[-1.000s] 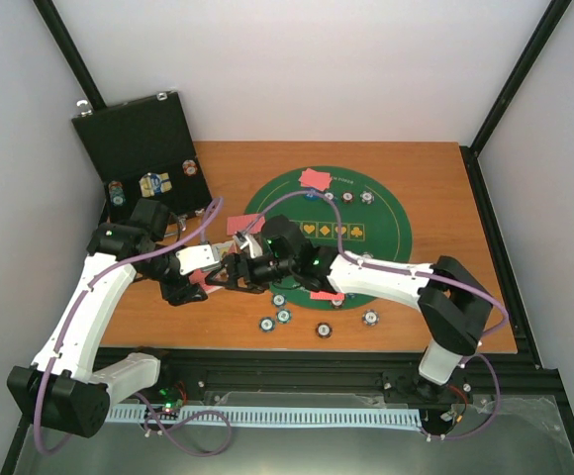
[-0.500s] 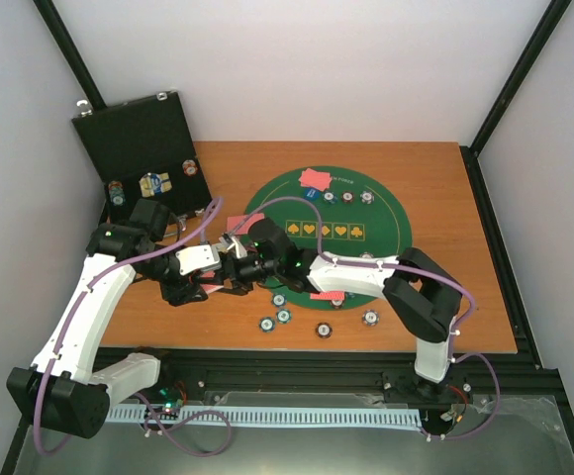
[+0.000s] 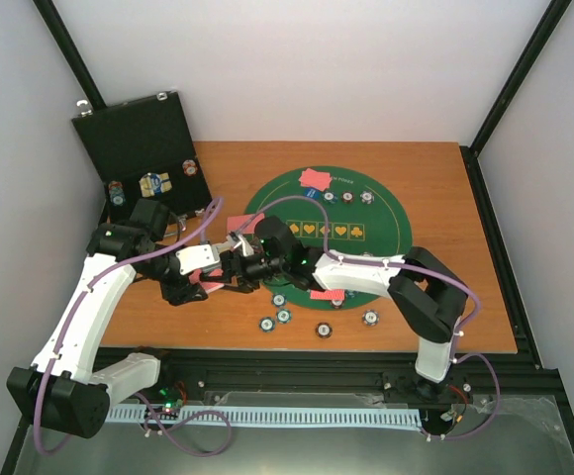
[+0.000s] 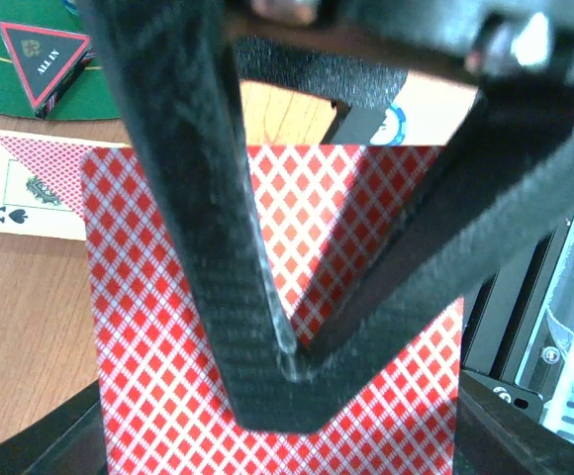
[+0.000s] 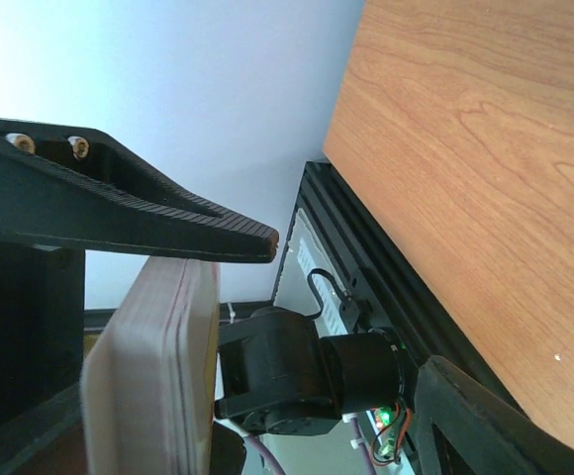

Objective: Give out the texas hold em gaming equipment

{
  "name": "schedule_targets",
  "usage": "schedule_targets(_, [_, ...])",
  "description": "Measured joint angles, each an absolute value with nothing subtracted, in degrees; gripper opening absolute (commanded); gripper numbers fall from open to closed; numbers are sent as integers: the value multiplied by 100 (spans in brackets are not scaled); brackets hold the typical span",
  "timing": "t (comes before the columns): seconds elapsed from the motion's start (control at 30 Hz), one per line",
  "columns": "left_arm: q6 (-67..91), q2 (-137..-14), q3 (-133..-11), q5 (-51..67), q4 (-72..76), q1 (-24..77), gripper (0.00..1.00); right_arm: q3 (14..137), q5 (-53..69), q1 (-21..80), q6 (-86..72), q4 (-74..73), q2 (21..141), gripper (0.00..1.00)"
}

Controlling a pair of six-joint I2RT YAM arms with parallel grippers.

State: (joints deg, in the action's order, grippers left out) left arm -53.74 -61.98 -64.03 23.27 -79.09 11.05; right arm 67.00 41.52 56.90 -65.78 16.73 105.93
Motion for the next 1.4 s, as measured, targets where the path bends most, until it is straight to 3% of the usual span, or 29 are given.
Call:
schedule_targets(0.27, [-5376,-6198,-6403,2252,-7911,1105,28,6517,4128,5485,-6431,1448,10254,54])
schedule_targets(0.6, [-5380,-6198,-6386,2117,-7924,1105,28,6442,4066,5363,-6228,1157,9920,13])
schedule_targets(0.83, [-5382,-6198,-6386,2053,-7944,1105,28,6425,3922,5240,-6064,572,9767,3])
schedule_targets(1.13, [-5406,-6195,-6239,1962,-7922,1105,28,6372,3881,4501,-5433,-648,8875,3])
schedule_targets(1.27, [-5406,-6198,-6239,1968,-7920,1105,28,7456,3201,3848,-4407,-2335,9008,3])
schedule_targets(1.4, [-5404,-6198,-6239,1975,-7922,1105,28,8726,1658,3734,-3341,-3717,9588,3])
